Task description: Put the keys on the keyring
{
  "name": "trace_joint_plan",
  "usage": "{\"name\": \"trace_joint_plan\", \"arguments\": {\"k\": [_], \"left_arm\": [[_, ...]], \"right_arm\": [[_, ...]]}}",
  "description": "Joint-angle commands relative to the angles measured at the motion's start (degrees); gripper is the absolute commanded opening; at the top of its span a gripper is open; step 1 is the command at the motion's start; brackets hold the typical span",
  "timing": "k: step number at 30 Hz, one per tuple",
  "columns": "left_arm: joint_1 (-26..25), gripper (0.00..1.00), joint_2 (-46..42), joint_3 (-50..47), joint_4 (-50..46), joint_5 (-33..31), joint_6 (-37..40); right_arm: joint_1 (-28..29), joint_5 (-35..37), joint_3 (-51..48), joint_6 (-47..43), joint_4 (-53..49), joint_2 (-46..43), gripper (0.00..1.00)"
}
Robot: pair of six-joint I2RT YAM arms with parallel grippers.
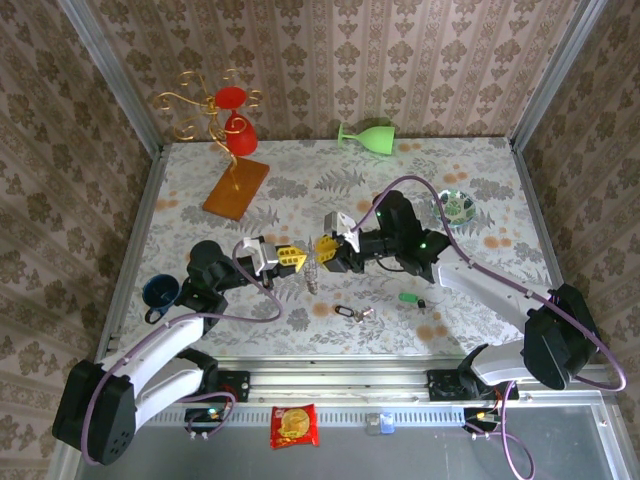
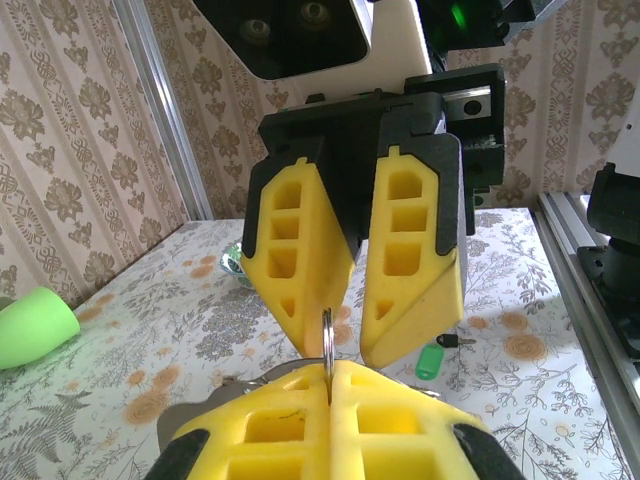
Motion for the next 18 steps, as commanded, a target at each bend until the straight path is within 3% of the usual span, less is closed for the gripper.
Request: {"name": "trace_joint_plan", "arguments": {"k": [1, 18], "left_arm": [[-0.25, 0.0, -0.32, 0.12, 2.79, 1.15, -0.86], [-0.55, 0.0, 0.65, -0.14, 4.29, 1.16, -1.21]], "right_arm": [[0.82, 1.1, -0.04, 1.4, 2.78, 0.28, 0.25], [2.14, 0.37, 1.54, 4.22, 8.41, 3.16, 0.2]]}}
